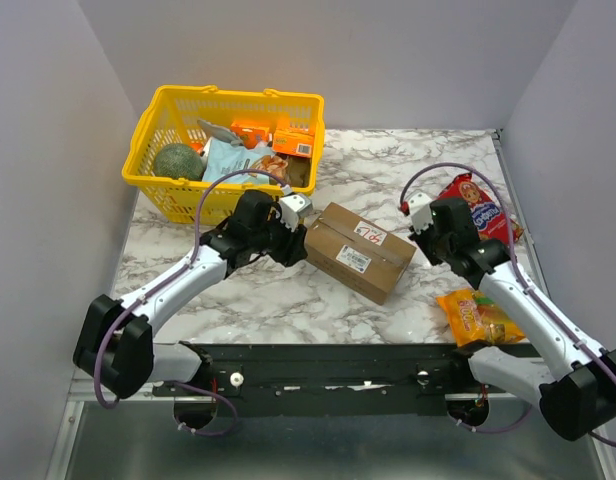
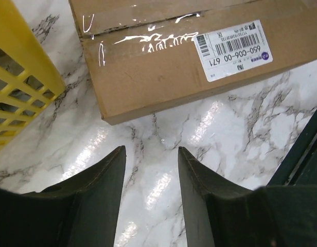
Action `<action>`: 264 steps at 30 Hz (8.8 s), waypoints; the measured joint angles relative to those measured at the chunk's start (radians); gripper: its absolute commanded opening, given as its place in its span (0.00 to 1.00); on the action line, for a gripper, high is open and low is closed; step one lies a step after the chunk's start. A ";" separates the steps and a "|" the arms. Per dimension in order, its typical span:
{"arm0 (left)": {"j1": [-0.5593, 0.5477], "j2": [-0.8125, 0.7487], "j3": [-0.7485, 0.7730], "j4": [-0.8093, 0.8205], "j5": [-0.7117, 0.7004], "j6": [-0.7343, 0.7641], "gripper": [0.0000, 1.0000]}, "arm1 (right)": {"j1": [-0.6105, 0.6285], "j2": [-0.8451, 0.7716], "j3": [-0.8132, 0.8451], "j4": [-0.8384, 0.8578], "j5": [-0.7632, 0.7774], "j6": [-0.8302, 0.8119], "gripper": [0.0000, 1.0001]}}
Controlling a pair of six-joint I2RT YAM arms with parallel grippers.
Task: Unpack the express box
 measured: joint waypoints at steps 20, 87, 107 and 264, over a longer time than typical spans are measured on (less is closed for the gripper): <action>0.014 0.197 0.047 0.135 0.019 -0.187 0.56 | -0.087 0.132 0.063 -0.025 -0.158 0.128 0.00; 0.130 -0.046 -0.250 0.304 -0.024 -0.351 0.66 | -0.100 0.297 0.176 0.058 -0.223 0.131 0.00; 0.088 0.158 -0.235 0.587 0.069 -0.462 0.69 | -0.111 0.278 0.174 0.039 -0.191 0.146 0.00; -0.433 0.101 -0.064 0.169 -0.204 0.682 0.62 | -0.552 0.824 -0.422 1.905 -1.323 1.664 0.01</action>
